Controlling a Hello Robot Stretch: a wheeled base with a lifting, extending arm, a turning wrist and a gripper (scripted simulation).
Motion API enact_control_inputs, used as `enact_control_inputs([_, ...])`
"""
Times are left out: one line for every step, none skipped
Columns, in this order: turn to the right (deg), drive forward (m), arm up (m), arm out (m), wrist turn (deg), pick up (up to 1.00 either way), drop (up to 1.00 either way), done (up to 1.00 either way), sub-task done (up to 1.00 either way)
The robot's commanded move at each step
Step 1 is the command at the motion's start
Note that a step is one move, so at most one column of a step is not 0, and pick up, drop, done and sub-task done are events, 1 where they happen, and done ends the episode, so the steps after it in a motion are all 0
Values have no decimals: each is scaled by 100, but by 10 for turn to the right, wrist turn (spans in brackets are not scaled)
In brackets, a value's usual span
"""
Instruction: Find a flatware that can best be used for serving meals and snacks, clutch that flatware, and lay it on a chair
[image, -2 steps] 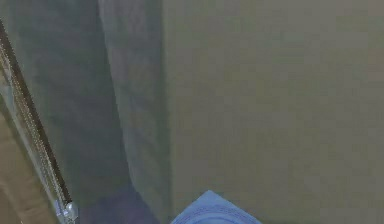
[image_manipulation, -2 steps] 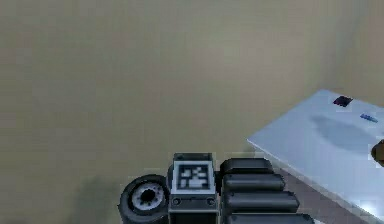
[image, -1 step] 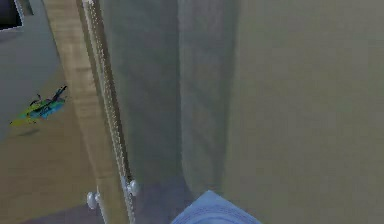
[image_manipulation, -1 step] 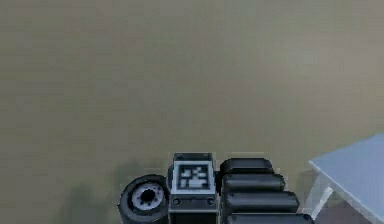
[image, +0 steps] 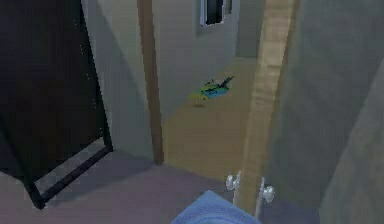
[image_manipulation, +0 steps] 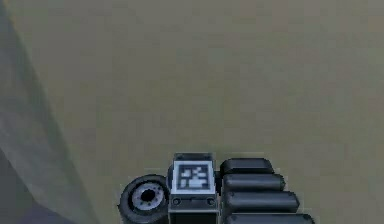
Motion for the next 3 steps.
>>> enact_control_inputs([-450, 0, 0, 0, 0, 0, 0, 0, 0])
enact_control_inputs([-450, 0, 0, 0, 0, 0, 0, 0, 0])
enact_control_inputs([0, 45, 0, 0, 0, 0, 0, 0, 0])
